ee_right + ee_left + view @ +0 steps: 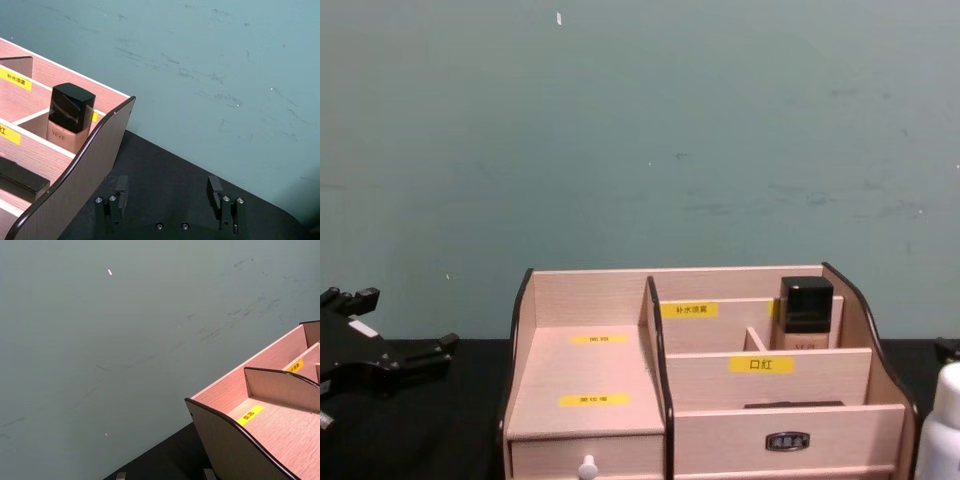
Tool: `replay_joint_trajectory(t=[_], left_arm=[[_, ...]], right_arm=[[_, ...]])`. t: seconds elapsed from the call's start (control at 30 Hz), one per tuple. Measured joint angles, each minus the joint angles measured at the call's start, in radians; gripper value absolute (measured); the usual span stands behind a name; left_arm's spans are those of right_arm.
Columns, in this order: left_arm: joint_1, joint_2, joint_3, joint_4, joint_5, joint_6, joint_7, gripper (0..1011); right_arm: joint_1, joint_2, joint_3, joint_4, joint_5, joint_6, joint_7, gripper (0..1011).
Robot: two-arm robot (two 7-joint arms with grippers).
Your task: Pick up the facial cleanser and watermelon frost from the table and place them into the tiered storage box.
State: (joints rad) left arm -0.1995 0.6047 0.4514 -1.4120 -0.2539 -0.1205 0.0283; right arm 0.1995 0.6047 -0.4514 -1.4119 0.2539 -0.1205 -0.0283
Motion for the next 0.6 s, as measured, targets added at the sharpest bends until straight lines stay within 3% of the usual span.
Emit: replay_joint_trajectory(t=[0.6], left_arm=[[0.000, 0.000, 0.000, 0.000, 0.000, 0.000, 0.000, 1001]], right_arm=[[0.000, 0.000, 0.000, 0.000, 0.000, 0.000, 0.000, 1002]])
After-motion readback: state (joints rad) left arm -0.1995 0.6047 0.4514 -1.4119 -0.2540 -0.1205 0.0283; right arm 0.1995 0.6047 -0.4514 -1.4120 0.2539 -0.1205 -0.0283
